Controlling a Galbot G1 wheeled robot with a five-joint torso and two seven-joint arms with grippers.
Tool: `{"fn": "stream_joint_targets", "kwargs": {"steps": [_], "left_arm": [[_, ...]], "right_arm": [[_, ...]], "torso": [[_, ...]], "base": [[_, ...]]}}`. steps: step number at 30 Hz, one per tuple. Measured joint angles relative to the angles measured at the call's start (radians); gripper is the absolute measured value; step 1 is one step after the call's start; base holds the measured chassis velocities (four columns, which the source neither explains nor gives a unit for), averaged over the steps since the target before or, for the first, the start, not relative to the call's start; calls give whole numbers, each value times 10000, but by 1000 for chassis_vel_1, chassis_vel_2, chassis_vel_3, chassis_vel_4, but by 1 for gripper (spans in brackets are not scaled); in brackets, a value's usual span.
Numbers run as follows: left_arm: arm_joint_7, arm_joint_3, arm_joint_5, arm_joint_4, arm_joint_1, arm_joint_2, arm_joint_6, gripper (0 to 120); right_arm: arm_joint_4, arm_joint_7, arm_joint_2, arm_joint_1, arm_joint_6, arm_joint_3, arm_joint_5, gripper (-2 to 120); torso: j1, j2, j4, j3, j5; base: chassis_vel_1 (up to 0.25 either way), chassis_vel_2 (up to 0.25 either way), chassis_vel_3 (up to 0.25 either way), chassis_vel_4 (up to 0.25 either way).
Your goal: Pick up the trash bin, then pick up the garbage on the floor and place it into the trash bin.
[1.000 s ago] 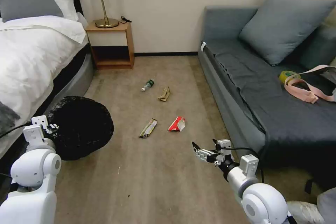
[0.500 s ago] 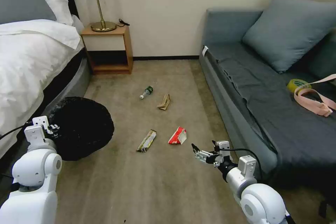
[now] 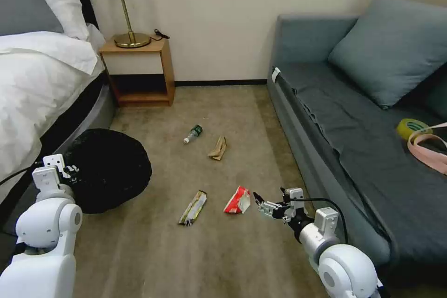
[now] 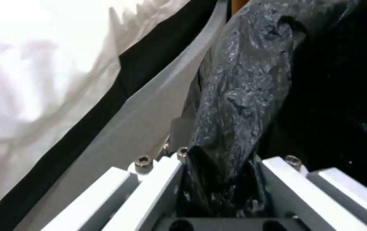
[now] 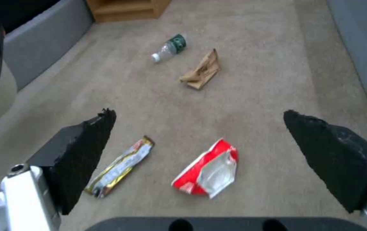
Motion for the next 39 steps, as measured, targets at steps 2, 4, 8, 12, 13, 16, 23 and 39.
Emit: {"fn": "stream_joint_targets", "kwargs": {"steps": [2,4,8,12,13,16,23,39], "left_arm": [[13,10,23,3,4,0,-7,3],[23,19,41,7,12,-20,-24,3],[33,32,59,26,18,-62,-38,3],[37,78,70,37,10,-94,-48,3],[38,102,70,38,1,-105,-47,3],[38,151,78,37,-16,-135,-47,3],[137,309,144,54,-18,-110,-67,3],[155,244,706,-666,524,-335,-67,2]], "right_arm": [[-100,-6,9,9,4,-75,-47,100],[-172,-17,46,25,11,-151,-88,100],[-250,-23,109,57,17,-258,-139,100],[-339,-25,93,106,18,-316,-153,100],[-380,-25,46,138,17,-339,-152,100],[-486,-24,-156,259,7,-413,-134,100],[-1106,-27,-967,942,-204,-1040,104,100],[-3924,8,-1432,5268,-823,-6231,1225,100]], "torso": [[0,0,0,1,0],[1,0,0,1,1],[1,0,0,1,0],[1,0,-1,0,0],[1,0,-1,0,-1],[1,0,0,1,2],[2,-1,-2,2,1],[1,0,3,1,0]], "base": [[-166,173,167,-168],[-168,173,167,-186],[-175,172,168,-165],[-173,170,175,-153],[-161,191,172,-175],[-160,173,166,-180],[-156,150,147,-158],[-16,20,18,-16]]}}
